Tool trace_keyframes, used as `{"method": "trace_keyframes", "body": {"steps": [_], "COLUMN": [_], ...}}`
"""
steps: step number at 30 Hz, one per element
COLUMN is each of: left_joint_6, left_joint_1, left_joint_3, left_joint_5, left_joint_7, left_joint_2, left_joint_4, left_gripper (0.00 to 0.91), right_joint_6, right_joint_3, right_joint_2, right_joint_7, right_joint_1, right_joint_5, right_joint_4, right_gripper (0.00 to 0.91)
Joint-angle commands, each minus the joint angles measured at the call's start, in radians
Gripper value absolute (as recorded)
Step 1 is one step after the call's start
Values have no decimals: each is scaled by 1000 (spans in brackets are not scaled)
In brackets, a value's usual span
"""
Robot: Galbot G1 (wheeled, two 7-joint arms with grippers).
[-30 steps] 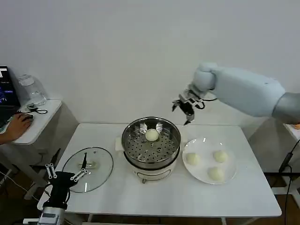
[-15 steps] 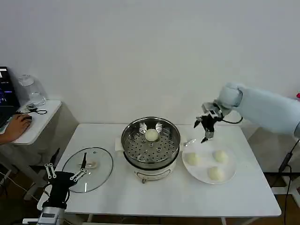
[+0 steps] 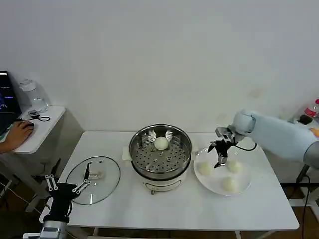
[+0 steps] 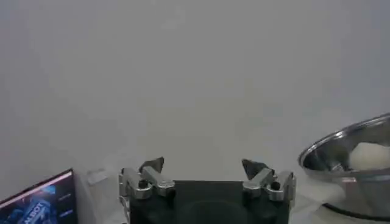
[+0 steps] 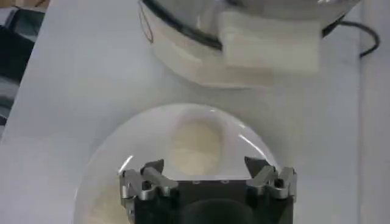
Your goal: Take steamed baozi put them in steamer then cover it.
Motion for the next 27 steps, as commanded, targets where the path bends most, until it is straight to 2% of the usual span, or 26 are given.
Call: {"method": "trace_keyframes", "body": {"steps": [1, 14, 23, 25, 27], "left_joint_6": [0, -1, -1, -1, -1], "left_joint_1": [0, -5, 4, 4, 5], "left_joint_3": [-3, -8, -7, -10, -15], "left_joint_5": [0, -5, -4, -6, -7], "left_joint_7": [0, -3, -2, -3, -2], "left_joint_2": [-1, 8, 11, 12, 14], "left_joint_4": [2, 9, 4, 2, 1], "left_gripper": [907, 907, 907, 907, 907], "right_joint_6": [2, 12, 18, 18, 18], "right_joint_3": [29, 69, 92, 90, 88], "right_joint_2": [19, 67, 110, 115, 117], "right_joint_7": [2, 15, 25, 21, 21], "right_joint_1": [-60, -107, -123, -125, -126], "right_joint_5": [-17, -35, -80, -80, -80], "right_joint_4": [-45, -108, -168, -175, -177], "right_gripper": [907, 907, 907, 786, 776]}}
